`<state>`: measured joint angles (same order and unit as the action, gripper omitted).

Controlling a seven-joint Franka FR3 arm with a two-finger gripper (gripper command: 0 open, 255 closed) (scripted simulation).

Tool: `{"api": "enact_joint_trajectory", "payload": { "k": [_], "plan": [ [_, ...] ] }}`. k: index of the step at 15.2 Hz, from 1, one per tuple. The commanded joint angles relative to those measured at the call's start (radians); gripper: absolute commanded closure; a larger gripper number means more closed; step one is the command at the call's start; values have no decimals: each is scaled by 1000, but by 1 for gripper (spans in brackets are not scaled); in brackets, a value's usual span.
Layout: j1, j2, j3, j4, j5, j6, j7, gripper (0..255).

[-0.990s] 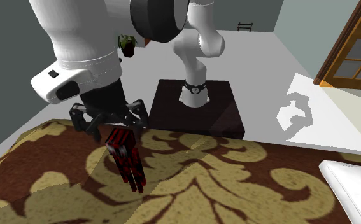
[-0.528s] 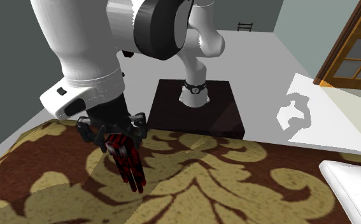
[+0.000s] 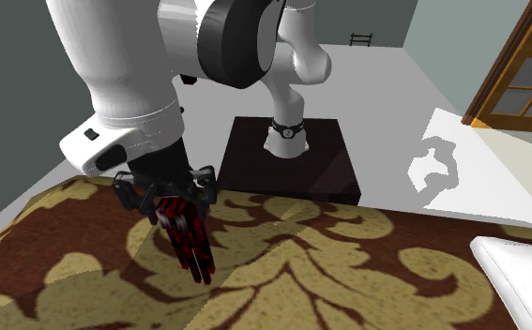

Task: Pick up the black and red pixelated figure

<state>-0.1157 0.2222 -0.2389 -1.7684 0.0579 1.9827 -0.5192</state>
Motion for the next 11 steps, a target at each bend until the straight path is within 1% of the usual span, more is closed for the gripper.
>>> {"api": "enact_joint_trajectory", "payload": {
  "k": [1,11],
  "plan": [
    [0,3,0,1,1,-1,-1,255],
    [0,-21,-2,104,-7,-128,5,255]
  ]
}}
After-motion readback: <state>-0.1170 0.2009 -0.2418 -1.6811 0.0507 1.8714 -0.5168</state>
